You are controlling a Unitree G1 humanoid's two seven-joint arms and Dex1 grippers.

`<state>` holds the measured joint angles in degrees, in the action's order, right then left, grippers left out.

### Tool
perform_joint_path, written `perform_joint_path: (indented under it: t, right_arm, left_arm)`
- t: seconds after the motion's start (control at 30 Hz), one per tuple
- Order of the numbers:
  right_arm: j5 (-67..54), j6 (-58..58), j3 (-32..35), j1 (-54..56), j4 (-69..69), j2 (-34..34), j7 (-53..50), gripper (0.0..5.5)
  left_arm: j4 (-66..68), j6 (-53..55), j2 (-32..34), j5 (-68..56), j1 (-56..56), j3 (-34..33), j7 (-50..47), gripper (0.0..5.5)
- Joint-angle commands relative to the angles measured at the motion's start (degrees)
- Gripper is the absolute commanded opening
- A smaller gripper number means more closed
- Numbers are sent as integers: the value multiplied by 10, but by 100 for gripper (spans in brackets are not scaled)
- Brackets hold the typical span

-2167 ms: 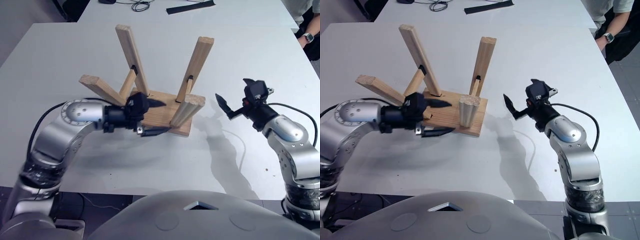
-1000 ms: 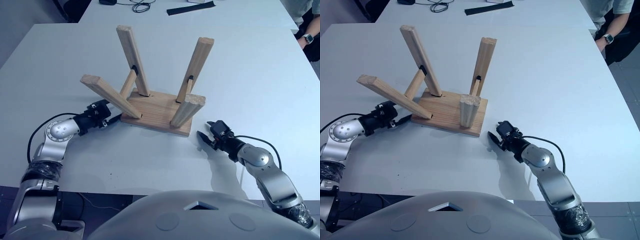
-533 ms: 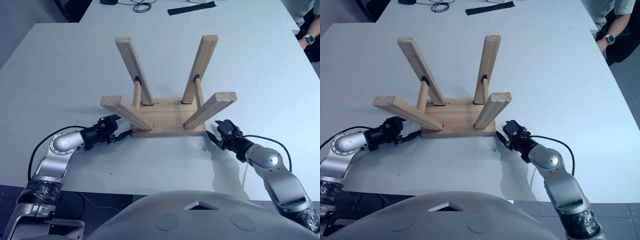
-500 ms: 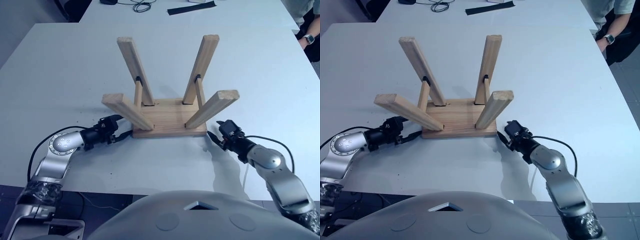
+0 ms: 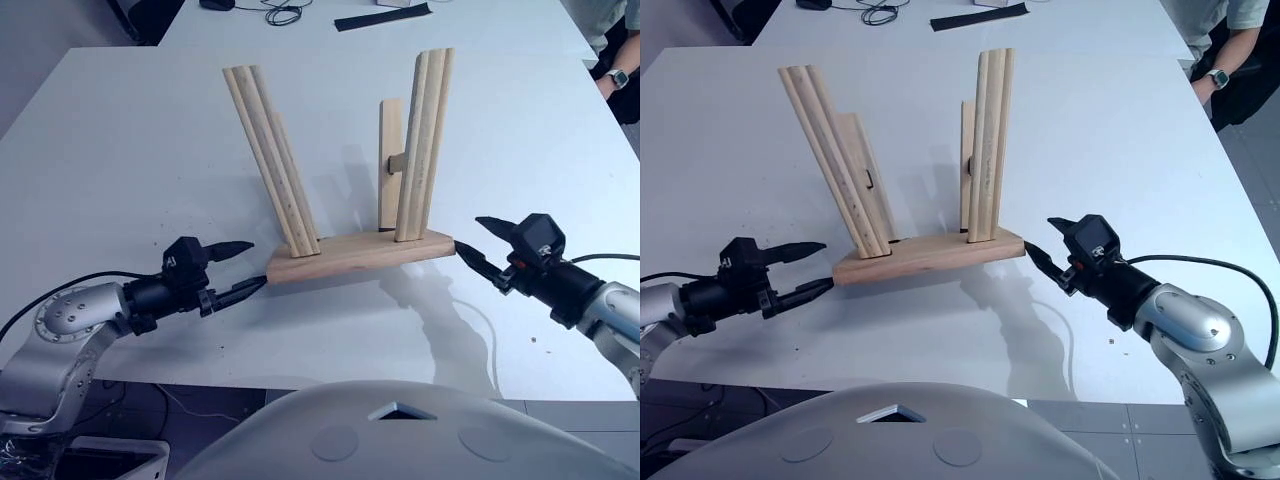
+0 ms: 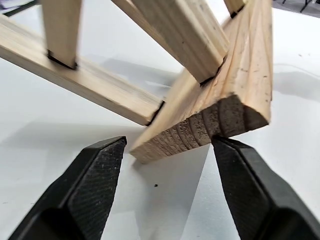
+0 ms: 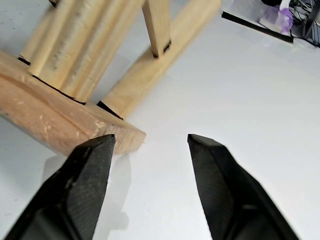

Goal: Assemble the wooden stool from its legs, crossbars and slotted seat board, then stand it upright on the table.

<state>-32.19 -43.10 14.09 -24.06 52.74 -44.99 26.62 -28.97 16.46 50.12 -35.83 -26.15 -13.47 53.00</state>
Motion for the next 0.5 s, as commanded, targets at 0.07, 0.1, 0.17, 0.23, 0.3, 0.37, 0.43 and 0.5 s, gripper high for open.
perform_joint_path:
  t: [0.07, 0.1, 0.17, 0.23, 0.3, 0.37, 0.43, 0.5]
  right_arm:
    - [-189, 54, -38, 21, 73, -90, 43, 271]
    - [-203, 57, -32, 22, 73, -103, 44, 271]
    - [-228, 63, -17, 18, 73, -123, 43, 271]
    - [-244, 68, -1, 10, 72, -140, 41, 271]
    - [-253, 67, 19, 0, 73, -152, 40, 271]
    - [-246, 51, 45, -7, 72, -150, 40, 271]
    - [-225, 37, 60, -18, 66, -145, 42, 271]
    - [-180, 39, 60, -42, 44, -149, 64, 271]
  left_arm:
    - [-7, 21, 4, -61, 78, 4, 60, 319]
    - [-10, 29, 6, -69, 78, -1, 65, 319]
    - [-20, 49, 9, -86, 78, -9, 71, 319]
    - [-27, 65, 11, -99, 79, -15, 77, 319]
    - [-29, 81, 17, -110, 83, -23, 86, 319]
    - [-24, 93, 23, -109, 87, -26, 98, 319]
    - [4, 77, 25, -72, 95, -15, 113, 319]
    - [48, 35, 26, -10, 93, 7, 129, 319]
